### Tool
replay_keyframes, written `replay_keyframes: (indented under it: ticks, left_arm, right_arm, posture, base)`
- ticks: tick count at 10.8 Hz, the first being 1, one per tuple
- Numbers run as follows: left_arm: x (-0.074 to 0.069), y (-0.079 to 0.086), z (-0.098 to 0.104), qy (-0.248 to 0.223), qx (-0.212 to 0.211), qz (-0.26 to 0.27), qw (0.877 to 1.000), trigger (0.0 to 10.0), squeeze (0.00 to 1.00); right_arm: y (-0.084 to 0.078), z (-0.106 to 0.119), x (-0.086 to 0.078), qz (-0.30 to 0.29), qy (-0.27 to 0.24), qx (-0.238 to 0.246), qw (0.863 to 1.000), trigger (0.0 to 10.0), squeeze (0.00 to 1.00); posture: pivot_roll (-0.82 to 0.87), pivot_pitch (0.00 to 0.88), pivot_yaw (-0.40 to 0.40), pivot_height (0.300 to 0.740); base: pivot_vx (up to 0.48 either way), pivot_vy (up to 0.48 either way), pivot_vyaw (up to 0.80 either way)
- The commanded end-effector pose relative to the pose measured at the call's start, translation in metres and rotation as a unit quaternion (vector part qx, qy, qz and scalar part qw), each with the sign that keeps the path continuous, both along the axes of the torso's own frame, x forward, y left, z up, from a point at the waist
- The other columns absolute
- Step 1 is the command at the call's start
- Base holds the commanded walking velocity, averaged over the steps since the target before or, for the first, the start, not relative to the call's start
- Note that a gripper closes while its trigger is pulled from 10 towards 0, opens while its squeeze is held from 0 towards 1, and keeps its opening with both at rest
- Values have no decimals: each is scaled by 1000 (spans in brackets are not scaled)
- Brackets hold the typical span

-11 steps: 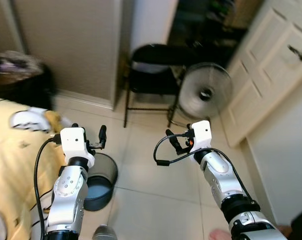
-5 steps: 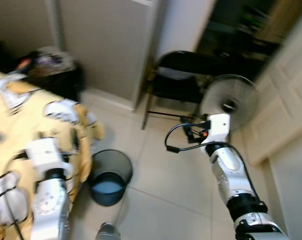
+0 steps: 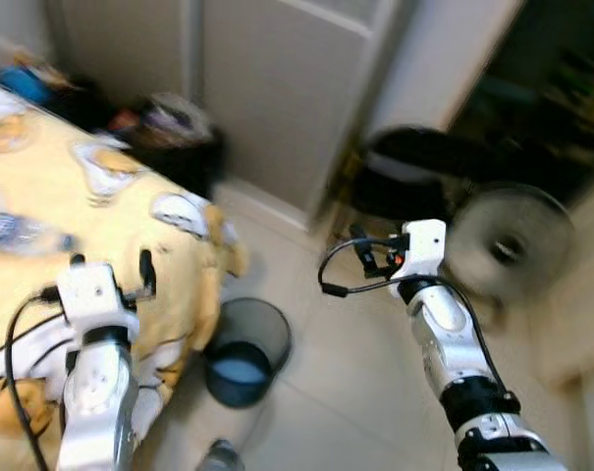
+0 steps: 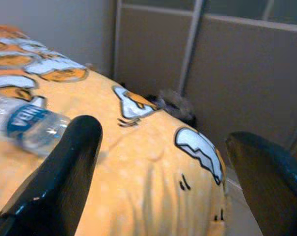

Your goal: Clean up the room

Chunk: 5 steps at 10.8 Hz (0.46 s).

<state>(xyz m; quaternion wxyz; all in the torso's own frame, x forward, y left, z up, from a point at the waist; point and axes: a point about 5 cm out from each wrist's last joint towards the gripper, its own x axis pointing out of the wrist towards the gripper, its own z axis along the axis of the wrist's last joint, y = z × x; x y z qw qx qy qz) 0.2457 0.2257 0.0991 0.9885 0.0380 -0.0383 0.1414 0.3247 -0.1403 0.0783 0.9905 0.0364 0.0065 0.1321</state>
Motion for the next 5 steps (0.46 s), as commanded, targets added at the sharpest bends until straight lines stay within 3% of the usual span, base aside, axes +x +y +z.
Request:
replay_keyframes:
  ticks: [1,5]
  left_arm:
    - [2,-7,-4,14,-4,-17,1000,10000,0]
    - [4,-15,-6,22,12,-36,999,10000,0]
  right_arm:
    - [-8,-3,0,-9,10,-2,1000,10000,1000]
    - [-7,-2,0,2,8,-1,1000,10000,1000]
  posture:
    - [233,0,-186,740]
    - [227,0,-181,740]
  base:
    - [0,0,650]
    - [0,0,641]
